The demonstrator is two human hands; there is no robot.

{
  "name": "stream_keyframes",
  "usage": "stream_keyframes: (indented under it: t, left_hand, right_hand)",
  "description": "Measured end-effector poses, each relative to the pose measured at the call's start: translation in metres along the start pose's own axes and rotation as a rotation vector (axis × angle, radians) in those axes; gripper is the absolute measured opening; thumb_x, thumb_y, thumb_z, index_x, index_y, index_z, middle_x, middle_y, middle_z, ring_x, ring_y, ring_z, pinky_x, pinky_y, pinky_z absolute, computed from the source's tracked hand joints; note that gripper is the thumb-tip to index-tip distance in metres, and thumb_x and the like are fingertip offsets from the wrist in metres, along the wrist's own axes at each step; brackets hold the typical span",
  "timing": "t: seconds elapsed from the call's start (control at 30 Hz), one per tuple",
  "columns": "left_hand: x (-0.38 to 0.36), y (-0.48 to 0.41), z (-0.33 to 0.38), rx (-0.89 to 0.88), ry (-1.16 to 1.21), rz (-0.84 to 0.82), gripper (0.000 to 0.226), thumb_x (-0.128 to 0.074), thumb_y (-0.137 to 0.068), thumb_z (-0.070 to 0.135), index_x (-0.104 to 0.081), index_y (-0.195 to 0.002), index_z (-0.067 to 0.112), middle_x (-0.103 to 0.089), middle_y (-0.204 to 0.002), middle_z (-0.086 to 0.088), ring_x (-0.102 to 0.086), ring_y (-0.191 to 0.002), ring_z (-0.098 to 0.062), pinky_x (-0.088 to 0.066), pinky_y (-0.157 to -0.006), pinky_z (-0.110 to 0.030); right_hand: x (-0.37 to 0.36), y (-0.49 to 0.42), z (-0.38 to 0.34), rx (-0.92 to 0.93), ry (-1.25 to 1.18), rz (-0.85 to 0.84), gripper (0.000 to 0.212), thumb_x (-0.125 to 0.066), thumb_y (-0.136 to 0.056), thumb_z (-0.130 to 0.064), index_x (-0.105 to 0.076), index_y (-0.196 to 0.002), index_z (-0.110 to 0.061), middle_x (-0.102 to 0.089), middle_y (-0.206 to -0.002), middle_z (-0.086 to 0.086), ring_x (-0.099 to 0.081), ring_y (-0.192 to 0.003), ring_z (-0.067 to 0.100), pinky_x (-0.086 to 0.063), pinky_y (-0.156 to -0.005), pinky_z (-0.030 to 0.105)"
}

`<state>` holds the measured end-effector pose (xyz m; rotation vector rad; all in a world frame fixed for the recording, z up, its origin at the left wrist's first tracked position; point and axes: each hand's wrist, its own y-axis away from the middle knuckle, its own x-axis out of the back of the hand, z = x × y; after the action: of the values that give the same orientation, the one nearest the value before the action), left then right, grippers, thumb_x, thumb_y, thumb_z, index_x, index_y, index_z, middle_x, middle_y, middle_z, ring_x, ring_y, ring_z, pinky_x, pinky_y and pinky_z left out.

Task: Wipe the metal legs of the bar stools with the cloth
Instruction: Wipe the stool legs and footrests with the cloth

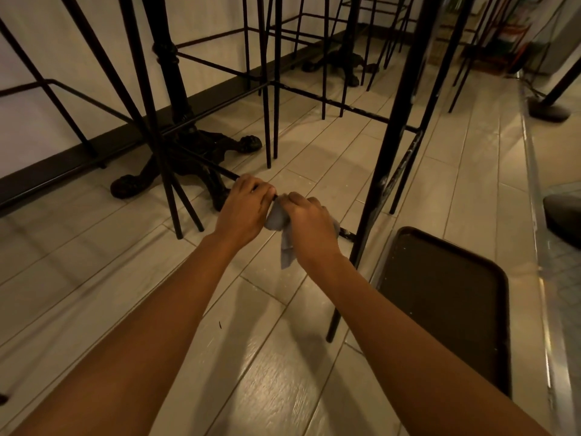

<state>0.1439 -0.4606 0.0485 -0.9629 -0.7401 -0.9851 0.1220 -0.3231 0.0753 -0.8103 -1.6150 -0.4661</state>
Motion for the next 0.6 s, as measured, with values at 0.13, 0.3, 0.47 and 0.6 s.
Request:
stream_keyframes:
  t: [0.13,0.3,0.47,0.6]
  left_hand:
    - [0.0,-0.001,0.0,0.025,0.044,0.008,0.032,-0.036,-0.1,0.021,-0.061,-0.108,0.002,-0.055,-0.108,-0.015,-0.044,-0.113,-0.03,-0.036,-0.1,-0.039]
    - [-0.003,-0.001,-0.002,0.026,0.04,0.017,0.034,-0.035,-0.1,0.023,-0.06,-0.109,0.003,-0.055,-0.11,-0.014,-0.043,-0.116,-0.03,-0.034,-0.102,-0.039]
    - [-0.003,-0.001,-0.002,0.03,0.048,0.018,0.034,-0.034,-0.1,0.024,-0.06,-0.112,0.004,-0.054,-0.112,-0.013,-0.041,-0.118,-0.029,-0.032,-0.103,-0.038]
    - [-0.003,-0.001,-0.003,0.043,0.055,0.007,0.034,-0.034,-0.1,0.024,-0.059,-0.112,0.004,-0.054,-0.113,-0.013,-0.041,-0.119,-0.03,-0.033,-0.104,-0.039]
  right_hand:
    - [-0.008,0.017,0.007,-0.003,0.049,0.155,0.052,-0.083,-0.044,0.009,-0.066,-0.092,-0.001,-0.062,-0.099,0.009,-0.059,-0.083,0.028,-0.052,-0.07,0.037]
    - [0.005,0.013,0.003,0.004,0.047,0.028,0.053,-0.076,-0.061,0.008,-0.056,-0.109,-0.003,-0.053,-0.118,0.006,-0.052,-0.105,0.025,-0.045,-0.085,0.036]
    - [0.012,0.019,0.0,0.008,0.118,0.004,0.06,-0.073,-0.069,0.002,-0.048,-0.123,-0.003,-0.045,-0.13,0.008,-0.045,-0.114,0.025,-0.041,-0.094,0.037]
    - [0.017,0.034,-0.007,-0.011,0.219,-0.019,0.058,-0.064,-0.076,0.002,-0.04,-0.13,0.0,-0.032,-0.136,0.012,-0.034,-0.12,0.028,-0.03,-0.105,0.035]
